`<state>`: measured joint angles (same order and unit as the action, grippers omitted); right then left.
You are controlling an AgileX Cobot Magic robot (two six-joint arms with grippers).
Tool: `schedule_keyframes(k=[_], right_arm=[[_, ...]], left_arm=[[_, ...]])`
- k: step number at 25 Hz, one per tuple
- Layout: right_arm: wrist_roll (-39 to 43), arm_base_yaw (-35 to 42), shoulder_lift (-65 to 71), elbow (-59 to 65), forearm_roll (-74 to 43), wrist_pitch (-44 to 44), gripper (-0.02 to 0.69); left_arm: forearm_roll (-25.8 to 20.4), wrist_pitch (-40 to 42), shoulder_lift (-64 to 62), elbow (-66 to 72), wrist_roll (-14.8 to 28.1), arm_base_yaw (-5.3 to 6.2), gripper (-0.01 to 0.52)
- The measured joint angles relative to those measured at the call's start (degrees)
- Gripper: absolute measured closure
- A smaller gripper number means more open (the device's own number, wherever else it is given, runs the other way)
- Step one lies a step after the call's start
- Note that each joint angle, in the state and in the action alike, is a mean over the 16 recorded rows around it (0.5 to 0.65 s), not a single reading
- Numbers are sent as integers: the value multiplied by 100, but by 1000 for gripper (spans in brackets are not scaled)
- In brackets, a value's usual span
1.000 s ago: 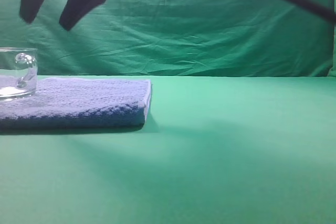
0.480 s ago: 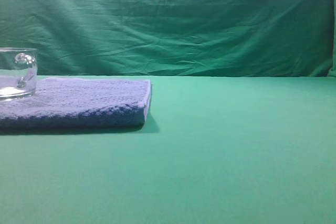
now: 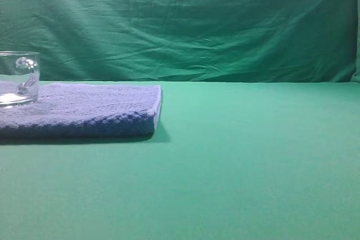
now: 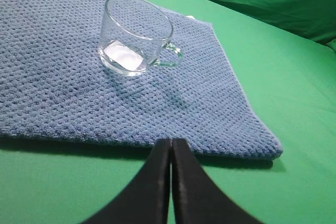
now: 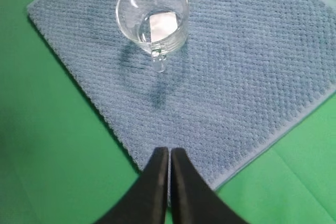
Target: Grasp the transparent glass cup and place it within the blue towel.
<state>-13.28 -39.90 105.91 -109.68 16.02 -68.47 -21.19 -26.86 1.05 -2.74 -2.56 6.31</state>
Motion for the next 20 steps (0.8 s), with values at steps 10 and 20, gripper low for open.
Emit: schedule_keyframes(k=[10, 20], right_arm=[[57, 71, -1563, 2248, -103, 1308, 665], [64, 634, -3411, 4442, -89, 2526, 647]], left_arm=[[0, 0, 0, 0, 0, 0, 514], [0, 0, 0, 0, 0, 0, 514]])
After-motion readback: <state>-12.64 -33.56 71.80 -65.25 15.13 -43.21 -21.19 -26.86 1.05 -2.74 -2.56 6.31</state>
